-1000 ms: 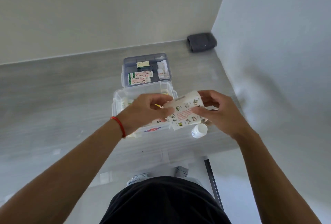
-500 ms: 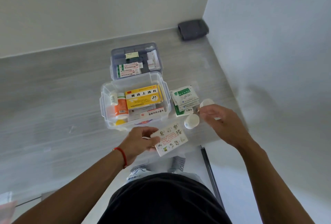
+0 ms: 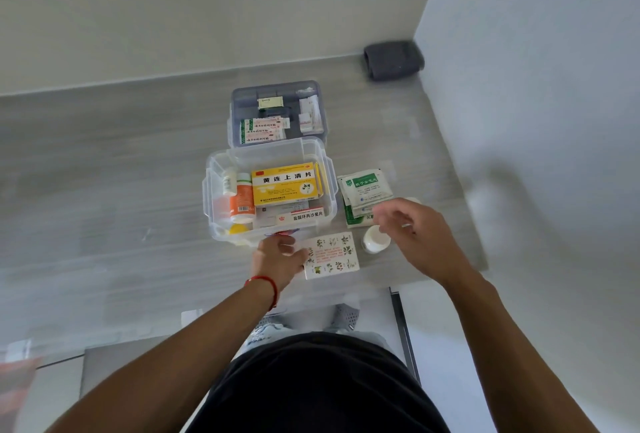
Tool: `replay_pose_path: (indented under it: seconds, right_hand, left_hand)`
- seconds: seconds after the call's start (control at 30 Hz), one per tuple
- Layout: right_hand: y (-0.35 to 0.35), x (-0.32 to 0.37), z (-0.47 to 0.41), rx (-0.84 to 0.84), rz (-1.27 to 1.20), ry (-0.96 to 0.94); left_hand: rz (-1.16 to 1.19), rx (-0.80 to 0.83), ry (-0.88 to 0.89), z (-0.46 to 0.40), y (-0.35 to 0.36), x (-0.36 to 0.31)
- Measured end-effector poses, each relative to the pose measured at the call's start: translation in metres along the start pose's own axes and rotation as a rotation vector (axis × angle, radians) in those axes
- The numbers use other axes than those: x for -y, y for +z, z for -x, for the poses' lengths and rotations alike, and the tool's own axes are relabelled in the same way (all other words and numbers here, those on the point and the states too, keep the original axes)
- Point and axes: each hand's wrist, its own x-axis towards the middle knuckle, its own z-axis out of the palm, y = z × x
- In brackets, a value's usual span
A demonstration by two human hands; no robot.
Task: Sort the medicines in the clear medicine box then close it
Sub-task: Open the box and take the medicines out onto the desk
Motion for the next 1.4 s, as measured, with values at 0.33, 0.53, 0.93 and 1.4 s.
replay_pose_path:
  seconds: [0.33, 0.53, 0.93, 1.4]
  right_hand:
    - [0.054, 0.087, -0.074, 0.112, 0.151, -0.309]
    - [0.108, 0.095, -0.125, 0.422, 0.738, -0.221]
    - [0.147, 0.084, -0.139, 0.299, 1.152, -0.240]
    - [0.115, 0.095, -0.118, 0.176, 1.168, -0.562]
  left_hand:
    - [-0.282, -0.132, 0.465, 0.038, -0.065, -0.049]
    - [-0.417, -0.213, 0.588, -0.005, -0.079, -0.073]
    - [-0.452, -0.179, 0.753, -0.025, -0.079, -0.049]
    - [0.131, -0.071, 0.193, -0.036, -0.092, -0.071]
